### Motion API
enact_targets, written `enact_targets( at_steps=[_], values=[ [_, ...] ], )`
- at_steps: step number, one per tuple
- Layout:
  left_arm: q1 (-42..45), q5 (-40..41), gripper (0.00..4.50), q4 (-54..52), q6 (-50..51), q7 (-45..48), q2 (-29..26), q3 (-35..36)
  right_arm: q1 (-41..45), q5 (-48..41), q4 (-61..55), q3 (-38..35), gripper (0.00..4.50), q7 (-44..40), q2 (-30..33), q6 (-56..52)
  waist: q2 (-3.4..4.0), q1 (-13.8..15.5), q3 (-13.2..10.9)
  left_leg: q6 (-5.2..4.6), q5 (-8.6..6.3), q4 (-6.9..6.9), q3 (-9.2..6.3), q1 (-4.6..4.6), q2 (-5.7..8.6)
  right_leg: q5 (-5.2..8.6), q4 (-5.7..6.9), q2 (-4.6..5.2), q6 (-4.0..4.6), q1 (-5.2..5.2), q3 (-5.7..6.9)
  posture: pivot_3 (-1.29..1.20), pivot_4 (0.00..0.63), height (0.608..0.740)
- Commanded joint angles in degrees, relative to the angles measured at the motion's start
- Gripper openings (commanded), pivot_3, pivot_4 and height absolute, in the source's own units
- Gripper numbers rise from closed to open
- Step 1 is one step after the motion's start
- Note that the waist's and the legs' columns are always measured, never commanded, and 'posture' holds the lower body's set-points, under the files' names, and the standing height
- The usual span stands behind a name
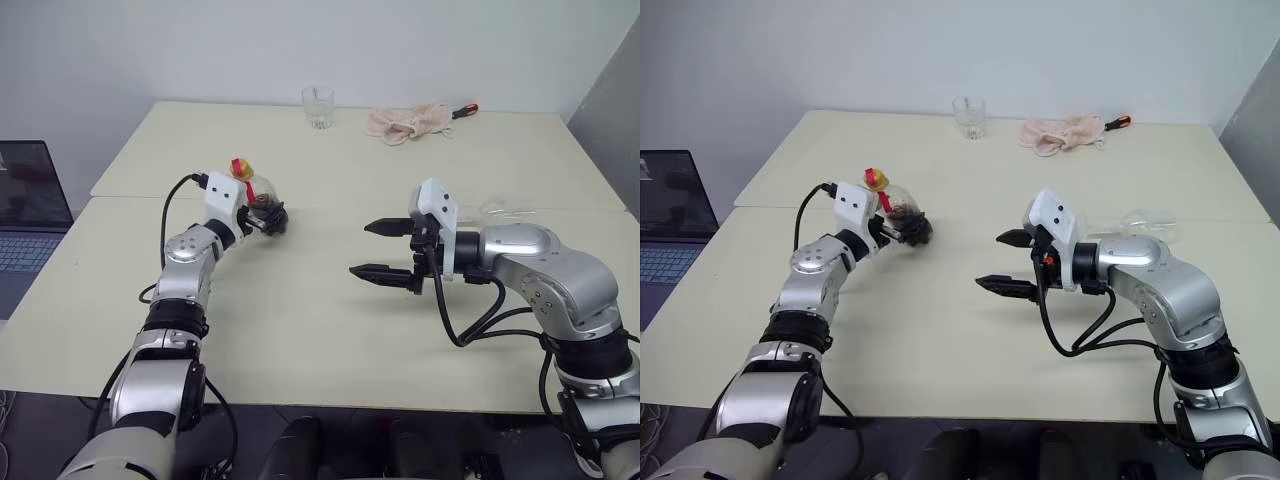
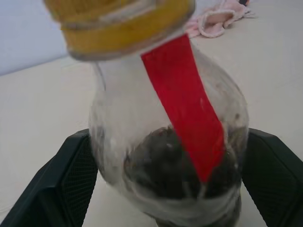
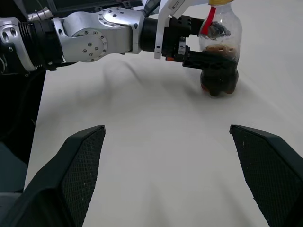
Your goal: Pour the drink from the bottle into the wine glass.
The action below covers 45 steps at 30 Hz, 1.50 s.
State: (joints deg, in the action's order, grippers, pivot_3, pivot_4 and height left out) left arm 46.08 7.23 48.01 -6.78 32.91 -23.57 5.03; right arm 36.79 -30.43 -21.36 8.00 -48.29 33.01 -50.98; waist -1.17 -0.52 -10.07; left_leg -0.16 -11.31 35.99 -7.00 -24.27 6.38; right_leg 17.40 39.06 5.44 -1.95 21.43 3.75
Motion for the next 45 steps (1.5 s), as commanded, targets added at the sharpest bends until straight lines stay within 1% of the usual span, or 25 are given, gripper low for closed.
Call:
enact_targets(
  at_steps=[1,6,9,12,23,26,29,30,32,35,38,39,41,42,43,45],
  values=[
    [2.56,0.96,4.47,3.43,-4.46,1.96,0.69,1.24,0.86,-1.18,-2.82,-1.45,4.50,0.80,0.26,-0.17,-0.01,0.00,-0.01,0.00,0.00,0.01,0.00,0.00,0.00,0.00,0.00,0.00,-0.01,0.00,0.00,0.00,0.150,0.740],
    [6.41,0.47,4.47,11.88,-9.46,1.08,2.02,2.02,1.00,-1.58,-3.19,-1.86,4.50,1.13,0.70,-0.62,-0.08,-0.06,-0.04,0.00,0.00,0.03,-0.01,-0.02,-0.01,-0.01,0.02,-0.02,-0.01,0.01,0.00,0.00,0.150,0.740],
    [8.68,-0.56,4.47,16.60,-12.37,-1.10,2.46,2.47,1.03,-1.65,-3.33,-1.77,4.50,1.32,0.79,-0.78,-0.13,-0.01,-0.06,0.00,0.00,0.06,-0.01,-0.05,0.00,-0.02,0.01,-0.02,-0.03,0.01,0.04,0.00,0.150,0.740],
    [10.08,-0.68,4.47,20.21,-13.88,-1.83,2.67,3.24,1.07,-1.70,-3.52,-1.70,4.50,1.53,0.84,-1.01,-0.14,-0.18,-0.05,0.00,0.00,0.06,0.00,-0.06,0.00,-0.03,0.01,-0.02,-0.05,0.02,0.03,0.00,0.150,0.740],
    [12.16,1.21,4.47,24.45,-15.38,-0.68,5.40,7.95,1.79,-2.74,-4.26,-2.10,4.50,2.27,2.05,-2.42,-0.17,-0.95,-0.06,0.00,0.00,0.09,-0.01,-0.08,0.00,-0.03,0.04,-0.03,-0.05,0.03,0.05,0.00,0.150,0.740],
    [12.33,1.40,3.88,24.57,-15.84,-0.44,5.83,8.78,1.99,-3.07,-4.26,-2.12,4.50,2.49,2.51,-2.53,-0.17,-1.00,-0.05,0.00,0.00,0.08,-0.01,-0.08,0.00,-0.03,0.04,-0.03,-0.05,0.03,0.05,0.00,0.150,0.740],
    [12.52,1.27,2.99,24.65,-15.99,-0.53,6.10,9.28,1.98,-3.33,-4.39,-2.29,4.50,2.67,2.88,-2.74,-0.17,-1.02,-0.05,0.00,0.00,0.09,-0.01,-0.08,-0.01,-0.03,0.05,-0.03,-0.05,0.04,0.05,0.00,0.150,0.740],
    [12.52,1.23,2.77,24.66,-16.05,-0.47,6.13,9.39,1.93,-3.37,-4.47,-2.30,4.50,2.72,2.97,-2.82,-0.17,-1.03,-0.05,0.00,0.01,0.09,-0.01,-0.08,0.00,-0.03,0.05,-0.03,-0.05,0.04,0.05,0.00,0.150,0.740],
    [12.48,1.25,2.54,24.64,-16.14,-0.28,6.07,9.69,1.94,-3.47,-4.56,-2.36,4.50,2.81,3.03,-2.93,-0.17,-1.03,-0.05,0.00,0.01,0.09,-0.01,-0.08,-0.01,-0.03,0.05,-0.03,-0.05,0.04,0.05,0.00,0.150,0.740],
    [11.91,0.90,2.40,24.02,-16.28,1.60,5.58,9.30,1.94,-3.55,-4.40,-3.48,4.50,3.89,2.07,-2.26,-0.17,-1.04,-0.05,0.00,0.01,0.09,-0.01,-0.08,-0.01,-0.03,0.06,-0.03,-0.05,0.04,0.04,0.00,0.150,0.740],
    [10.50,0.07,2.33,21.47,-15.87,7.37,4.97,7.28,2.25,-2.06,-3.54,-6.11,4.50,8.58,-0.53,-0.77,-0.17,-1.05,-0.05,0.01,0.01,0.09,-0.01,-0.09,0.00,-0.03,0.06,-0.03,-0.05,0.04,0.04,0.00,0.150,0.740],
    [9.04,0.76,2.33,17.29,-13.65,12.16,4.87,5.95,2.47,-1.51,-3.13,-7.72,4.50,11.91,-1.81,-1.83,-0.17,-1.04,-0.05,0.01,0.01,0.09,-0.01,-0.09,0.00,-0.03,0.07,-0.03,-0.05,0.04,0.04,0.00,0.150,0.740],
    [4.28,3.28,2.33,4.24,-6.49,20.09,4.54,2.89,2.16,-1.35,-4.26,-10.12,4.50,17.87,-4.06,-4.95,-0.16,-1.20,-0.04,0.02,0.01,0.10,0.00,-0.10,-0.01,-0.04,0.07,-0.03,-0.04,0.06,0.01,0.00,0.150,0.740],
    [2.14,4.23,2.33,-1.28,-3.34,22.13,4.28,1.87,2.03,-1.60,-4.95,-10.79,4.50,19.84,-4.97,-6.21,-0.16,-1.22,-0.04,0.02,0.02,0.09,0.01,-0.10,-0.01,-0.04,0.08,-0.03,-0.04,0.07,-0.02,0.00,0.150,0.740],
    [-0.98,5.08,2.32,-8.73,0.85,23.66,3.77,0.11,1.52,-2.48,-6.74,-11.39,4.50,22.26,-6.97,-7.52,-0.16,-1.24,-0.04,0.03,0.02,0.09,0.01,-0.12,-0.01,-0.04,0.08,-0.03,-0.03,0.11,-0.07,0.00,0.150,0.740],
    [-5.63,6.41,2.32,-20.07,8.06,25.46,3.03,-2.55,1.03,-3.99,-9.73,-12.27,4.50,26.79,-10.95,-10.17,-0.15,-1.33,-0.04,0.03,0.02,0.07,0.01,-0.16,-0.03,-0.05,0.11,-0.04,-0.01,0.22,-0.17,0.00,0.150,0.740]
  ],
)
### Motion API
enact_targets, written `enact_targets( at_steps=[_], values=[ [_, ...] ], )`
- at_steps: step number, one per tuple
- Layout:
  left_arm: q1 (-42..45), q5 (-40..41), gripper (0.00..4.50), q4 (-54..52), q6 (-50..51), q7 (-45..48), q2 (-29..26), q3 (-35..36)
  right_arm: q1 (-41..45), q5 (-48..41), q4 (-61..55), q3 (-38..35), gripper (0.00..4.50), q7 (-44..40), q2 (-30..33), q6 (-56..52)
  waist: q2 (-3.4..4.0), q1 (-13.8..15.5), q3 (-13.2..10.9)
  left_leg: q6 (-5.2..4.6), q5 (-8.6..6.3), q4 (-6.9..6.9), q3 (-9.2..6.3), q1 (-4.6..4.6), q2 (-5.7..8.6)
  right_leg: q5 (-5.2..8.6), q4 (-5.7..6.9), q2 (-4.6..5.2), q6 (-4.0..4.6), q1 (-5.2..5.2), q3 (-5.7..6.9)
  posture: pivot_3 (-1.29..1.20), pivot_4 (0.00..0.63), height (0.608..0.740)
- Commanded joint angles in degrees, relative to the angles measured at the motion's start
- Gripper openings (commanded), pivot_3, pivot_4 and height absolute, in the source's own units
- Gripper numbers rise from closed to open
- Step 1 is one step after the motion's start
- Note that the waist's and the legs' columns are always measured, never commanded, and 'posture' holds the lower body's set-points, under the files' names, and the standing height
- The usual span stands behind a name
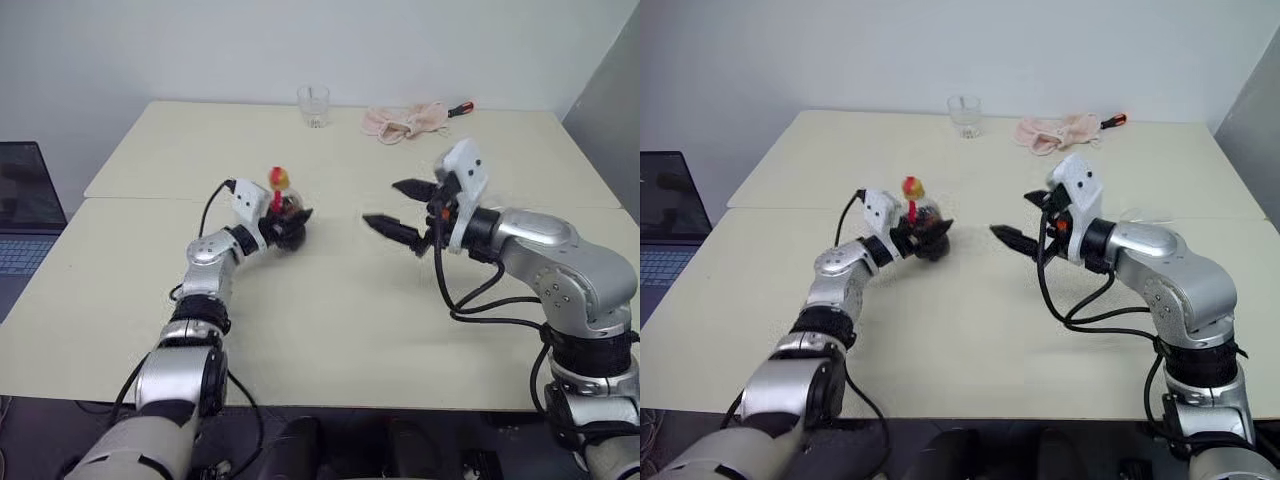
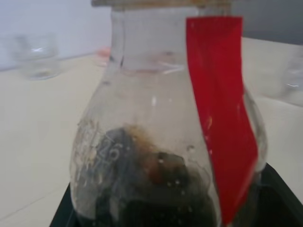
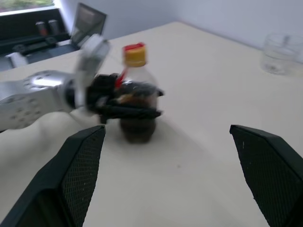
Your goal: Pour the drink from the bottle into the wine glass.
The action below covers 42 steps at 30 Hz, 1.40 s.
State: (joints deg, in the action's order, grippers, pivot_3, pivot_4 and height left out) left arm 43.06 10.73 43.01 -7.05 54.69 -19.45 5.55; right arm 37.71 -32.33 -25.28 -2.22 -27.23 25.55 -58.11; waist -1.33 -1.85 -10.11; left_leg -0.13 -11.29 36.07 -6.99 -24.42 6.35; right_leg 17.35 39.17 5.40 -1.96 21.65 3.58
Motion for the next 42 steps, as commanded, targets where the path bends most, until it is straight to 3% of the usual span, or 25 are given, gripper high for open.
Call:
enact_targets(
  at_steps=[1,6,10,20,42],
  values=[
    [-4.15,3.45,2.32,-18.90,10.91,4.11,-1.31,-3.99,0.14,-2.53,-7.08,-2.24,4.50,7.84,-5.36,-4.43,0.01,-0.03,0.00,0.00,0.00,0.00,-0.01,-0.01,0.00,0.00,0.06,-0.01,0.01,0.06,-0.07,0.00,0.150,0.740],
    [-5.78,5.18,2.32,-24.85,17.60,5.34,-1.55,-5.89,0.78,-3.93,-11.36,-2.09,4.50,14.40,-11.87,-9.34,0.03,0.05,0.02,0.08,0.06,0.02,0.01,-0.03,-0.01,0.01,0.46,-0.06,0.05,0.30,-0.20,0.00,0.150,0.740],
    [-3.69,4.35,2.32,-23.79,16.64,6.69,-1.39,-7.37,0.20,-6.54,-13.27,-1.26,4.50,15.96,-14.27,-13.15,0.03,0.03,0.02,0.08,0.06,0.01,0.06,-0.03,0.00,0.01,0.48,-0.08,0.05,0.36,-0.27,0.00,0.150,0.740],
    [-3.38,1.94,2.32,-24.79,12.49,5.91,-0.99,-10.46,1.97,0.46,-10.34,1.00,4.50,28.20,-23.82,-13.71,0.03,-0.03,0.02,0.07,0.06,-0.03,0.47,-0.02,-0.05,0.02,0.76,-0.14,0.06,0.68,-0.78,0.00,0.150,0.740],
    [-5.42,2.02,2.32,-25.91,11.19,3.27,-0.80,-10.59,2.64,1.72,-7.65,1.55,4.50,29.29,-29.18,-15.74,0.04,-0.03,0.02,0.06,0.05,-0.04,0.60,-0.01,-0.06,0.02,0.79,-0.17,0.06,0.75,-0.95,0.00,0.150,0.740]
  ],
)
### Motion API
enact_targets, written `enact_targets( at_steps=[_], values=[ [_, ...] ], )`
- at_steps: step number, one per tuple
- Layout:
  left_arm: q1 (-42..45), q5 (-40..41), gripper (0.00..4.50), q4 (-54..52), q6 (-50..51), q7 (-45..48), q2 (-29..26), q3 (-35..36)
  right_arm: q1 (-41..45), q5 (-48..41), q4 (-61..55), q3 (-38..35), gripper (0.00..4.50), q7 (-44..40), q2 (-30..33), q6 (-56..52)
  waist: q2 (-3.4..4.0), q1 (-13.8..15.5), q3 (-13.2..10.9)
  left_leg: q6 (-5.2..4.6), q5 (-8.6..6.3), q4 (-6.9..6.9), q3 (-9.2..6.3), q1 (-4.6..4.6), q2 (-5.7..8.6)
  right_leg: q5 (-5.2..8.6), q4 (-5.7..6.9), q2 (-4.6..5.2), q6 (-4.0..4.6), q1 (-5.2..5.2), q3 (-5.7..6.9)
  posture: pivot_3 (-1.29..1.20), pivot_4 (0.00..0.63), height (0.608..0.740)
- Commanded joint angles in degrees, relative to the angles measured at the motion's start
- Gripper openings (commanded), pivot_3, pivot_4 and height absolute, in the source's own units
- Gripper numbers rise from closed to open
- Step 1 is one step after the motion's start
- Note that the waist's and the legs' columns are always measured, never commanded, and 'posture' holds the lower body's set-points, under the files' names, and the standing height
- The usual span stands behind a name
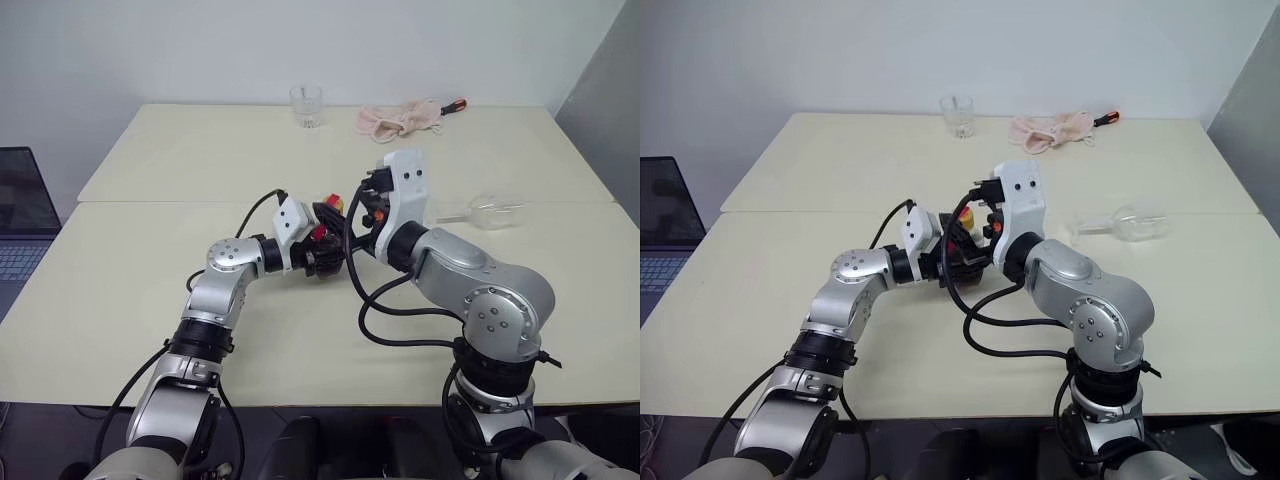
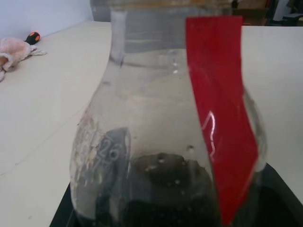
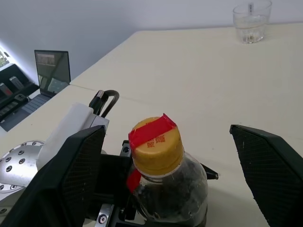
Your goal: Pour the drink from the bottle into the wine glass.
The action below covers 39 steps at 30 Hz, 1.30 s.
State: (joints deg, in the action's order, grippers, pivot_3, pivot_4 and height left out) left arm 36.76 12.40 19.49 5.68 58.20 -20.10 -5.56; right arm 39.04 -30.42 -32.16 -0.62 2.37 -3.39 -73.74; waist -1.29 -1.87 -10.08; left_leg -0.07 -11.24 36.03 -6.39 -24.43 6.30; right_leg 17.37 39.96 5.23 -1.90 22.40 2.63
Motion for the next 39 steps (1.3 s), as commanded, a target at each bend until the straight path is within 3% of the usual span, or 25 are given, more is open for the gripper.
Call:
enact_targets(
  at_steps=[1,2,5,12,13,16,20,23,28,32,37,39],
  values=[
    [0.82,0.39,2.32,-2.59,-1.53,-0.33,-0.07,0.45,1.22,0.08,-0.68,0.07,4.50,-0.14,-0.30,-0.13,0.00,-0.01,0.00,0.00,0.00,0.00,0.00,0.00,0.00,0.00,0.00,0.00,0.00,0.00,0.00,0.00,0.150,0.740],
    [0.79,0.42,2.32,-2.72,-1.54,-0.41,-0.01,0.40,1.20,0.32,-0.56,0.16,4.50,-0.01,-0.34,-0.08,0.00,-0.01,0.00,0.00,0.00,0.00,0.00,0.00,0.00,0.00,0.00,0.00,0.00,0.01,0.00,0.00,0.150,0.740],
    [0.83,0.47,2.32,-2.79,-1.54,-0.50,0.04,0.42,1.30,0.90,-0.02,0.12,3.87,0.37,-0.55,0.58,0.00,0.00,0.00,0.00,0.00,0.00,0.01,0.00,0.00,0.00,0.01,0.00,0.00,0.01,-0.01,0.00,0.150,0.740],
    [0.54,0.51,2.28,-2.90,-1.61,-0.61,-0.03,0.42,1.59,1.55,0.46,-0.05,1.35,0.31,-1.01,1.49,0.00,-0.01,0.00,0.00,0.00,0.00,0.01,0.00,0.00,0.00,0.01,-0.01,0.00,0.02,-0.02,0.00,0.150,0.740],
    [0.40,0.55,2.26,-2.97,-1.56,-0.58,-0.06,0.39,1.75,1.44,0.56,-0.25,1.24,-0.10,-0.80,1.82,0.00,-0.01,0.00,0.00,0.00,0.00,0.02,0.00,0.00,0.00,0.01,-0.01,0.00,0.02,-0.03,0.00,0.150,0.740],
    [0.13,0.70,2.17,-3.40,-1.26,-0.52,-0.03,0.27,2.29,0.66,1.02,-0.31,1.24,-3.36,1.57,3.77,0.00,-0.01,0.00,0.00,0.00,0.00,0.02,0.00,0.00,0.00,0.01,-0.01,0.00,0.02,-0.03,0.00,0.150,0.740],
    [-0.58,2.36,2.10,-5.53,0.75,0.49,0.11,0.09,3.19,-5.20,6.96,0.96,1.24,-24.09,12.76,10.78,0.00,0.07,0.00,-0.03,-0.02,0.02,0.07,0.00,0.03,0.00,-0.04,-0.01,0.00,-0.02,-0.02,0.00,0.150,0.740],
    [-1.48,3.04,2.01,-7.56,2.15,1.80,-0.22,-0.67,8.00,-2.10,22.58,6.42,1.24,-48.29,22.89,25.99,0.00,-0.13,0.00,-0.19,-0.11,0.04,0.13,0.03,0.02,0.00,-0.05,-0.07,-0.01,-0.07,-0.02,0.00,0.150,0.740],
    [-2.17,4.28,1.94,-10.45,4.23,1.94,-0.63,-0.49,17.89,3.87,46.53,11.41,1.24,-69.74,26.23,43.73,-0.01,-1.33,-0.01,-0.14,-0.07,0.00,0.17,0.08,-0.09,0.00,-0.04,-0.13,-0.01,-0.07,-0.02,0.00,0.150,0.740],
    [-3.16,4.80,1.94,-12.27,5.56,1.70,-1.11,-0.13,21.60,7.89,55.14,12.59,1.24,-74.15,26.13,49.96,-0.01,-1.47,-0.01,-0.08,-0.04,0.00,0.10,0.08,-0.11,0.00,-0.09,-0.13,-0.01,-0.08,-0.02,0.00,0.150,0.740],
    [-3.70,4.65,1.92,-13.09,6.16,1.11,-1.53,0.29,19.52,4.74,48.74,7.50,1.24,-70.21,27.35,44.13,-0.01,-1.11,-0.01,-0.05,-0.04,0.03,0.09,0.06,-0.07,0.00,-0.09,-0.06,0.00,-0.08,-0.06,0.00,0.150,0.740],
    [-3.54,4.42,1.90,-12.62,5.91,0.94,-1.57,0.36,16.83,1.59,40.85,4.58,2.00,-66.89,28.45,38.82,-0.01,-0.52,-0.01,-0.04,-0.04,0.04,0.06,0.05,-0.05,0.00,-0.11,-0.04,0.00,-0.08,-0.06,0.00,0.150,0.740]
  ],
)
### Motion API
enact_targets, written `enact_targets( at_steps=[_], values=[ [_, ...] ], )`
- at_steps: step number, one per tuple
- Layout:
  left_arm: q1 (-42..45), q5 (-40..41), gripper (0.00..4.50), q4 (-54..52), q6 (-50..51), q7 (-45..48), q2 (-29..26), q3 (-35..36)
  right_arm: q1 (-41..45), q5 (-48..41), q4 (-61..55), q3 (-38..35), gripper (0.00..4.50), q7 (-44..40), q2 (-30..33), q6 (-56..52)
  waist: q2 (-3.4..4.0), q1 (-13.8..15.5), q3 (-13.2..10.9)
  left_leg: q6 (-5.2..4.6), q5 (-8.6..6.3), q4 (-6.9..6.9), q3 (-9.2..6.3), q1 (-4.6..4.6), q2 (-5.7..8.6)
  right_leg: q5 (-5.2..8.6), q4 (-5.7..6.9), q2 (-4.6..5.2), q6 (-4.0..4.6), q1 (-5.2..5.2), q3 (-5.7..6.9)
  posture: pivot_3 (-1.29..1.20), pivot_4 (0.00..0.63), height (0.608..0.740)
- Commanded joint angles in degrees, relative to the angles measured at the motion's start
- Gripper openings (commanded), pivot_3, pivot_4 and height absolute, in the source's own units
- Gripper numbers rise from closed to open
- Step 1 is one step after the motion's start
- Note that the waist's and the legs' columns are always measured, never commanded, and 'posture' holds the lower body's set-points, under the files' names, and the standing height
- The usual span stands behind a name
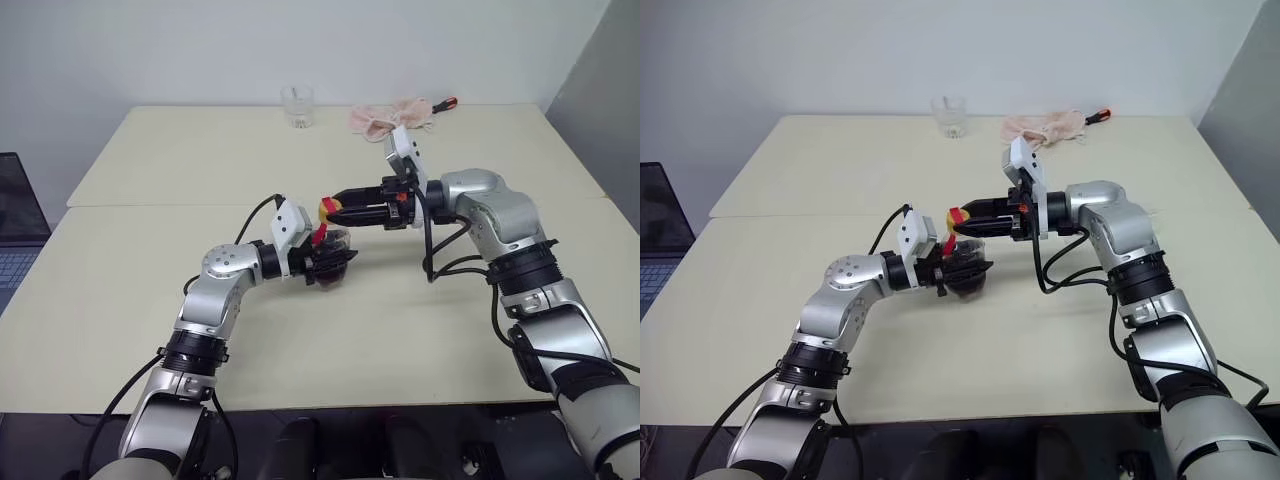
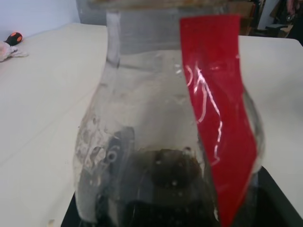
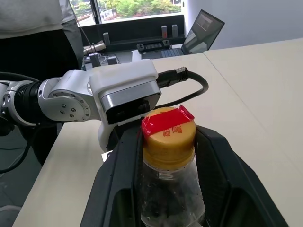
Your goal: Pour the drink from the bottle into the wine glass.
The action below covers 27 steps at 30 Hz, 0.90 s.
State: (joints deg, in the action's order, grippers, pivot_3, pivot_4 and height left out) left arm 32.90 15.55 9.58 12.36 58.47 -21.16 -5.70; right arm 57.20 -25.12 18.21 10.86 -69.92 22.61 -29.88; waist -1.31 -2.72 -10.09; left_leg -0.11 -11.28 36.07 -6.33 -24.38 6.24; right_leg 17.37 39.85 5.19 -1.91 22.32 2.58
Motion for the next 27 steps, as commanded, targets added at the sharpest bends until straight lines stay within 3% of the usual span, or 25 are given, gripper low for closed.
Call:
enact_targets(
  at_steps=[1,7,11,15,18,27],
  values=[
    [0.45,1.20,1.90,-2.47,-0.87,0.60,-0.50,0.50,-2.78,-4.81,-13.26,-7.78,2.31,6.95,2.91,-7.23,0.00,0.70,0.00,0.00,0.00,0.00,-0.01,-0.02,0.00,0.00,-0.01,0.01,0.00,0.01,0.01,0.00,0.150,0.740],
    [1.39,0.69,1.87,-0.49,-1.86,0.44,0.04,0.26,-10.81,-11.28,-34.49,-13.14,4.45,18.69,4.20,-18.54,0.00,1.12,0.00,0.00,-0.01,0.02,-0.02,-0.02,0.04,0.00,0.00,0.06,0.00,0.00,-0.01,0.00,0.150,0.740],
    [1.94,-0.48,1.87,1.78,-3.80,-0.64,0.39,0.44,-13.92,-12.65,-47.21,-17.47,4.50,36.96,0.26,-29.28,0.00,0.96,0.00,-0.01,-0.01,0.00,-0.02,-0.02,0.03,0.00,0.03,0.05,0.00,0.02,-0.04,0.00,0.150,0.740],
    [3.38,-0.89,1.87,5.11,-6.10,-3.18,1.84,1.22,-16.38,-6.09,-54.85,-13.33,4.50,54.03,-5.16,-38.09,0.00,1.03,0.01,0.00,-0.01,-0.02,-0.05,-0.01,0.04,0.00,0.05,0.04,0.00,0.04,-0.07,0.00,0.150,0.740],
    [4.31,-1.00,1.87,6.37,-7.03,-3.30,2.44,0.80,-16.15,-5.21,-56.91,-15.51,4.50,62.76,-13.24,-43.02,0.00,1.05,0.01,0.00,0.00,-0.01,-0.02,-0.02,0.06,0.00,0.06,0.05,0.00,0.06,-0.12,0.00,0.150,0.740],
    [5.78,-1.60,1.87,8.63,-8.31,-3.04,3.57,0.24,-16.76,-1.34,-59.22,-14.73,4.50,72.40,-23.39,-47.46,0.02,0.93,0.02,0.00,0.00,-0.03,0.01,-0.01,0.07,0.00,0.11,0.02,0.00,0.11,-0.17,0.00,0.150,0.740]
  ],
)
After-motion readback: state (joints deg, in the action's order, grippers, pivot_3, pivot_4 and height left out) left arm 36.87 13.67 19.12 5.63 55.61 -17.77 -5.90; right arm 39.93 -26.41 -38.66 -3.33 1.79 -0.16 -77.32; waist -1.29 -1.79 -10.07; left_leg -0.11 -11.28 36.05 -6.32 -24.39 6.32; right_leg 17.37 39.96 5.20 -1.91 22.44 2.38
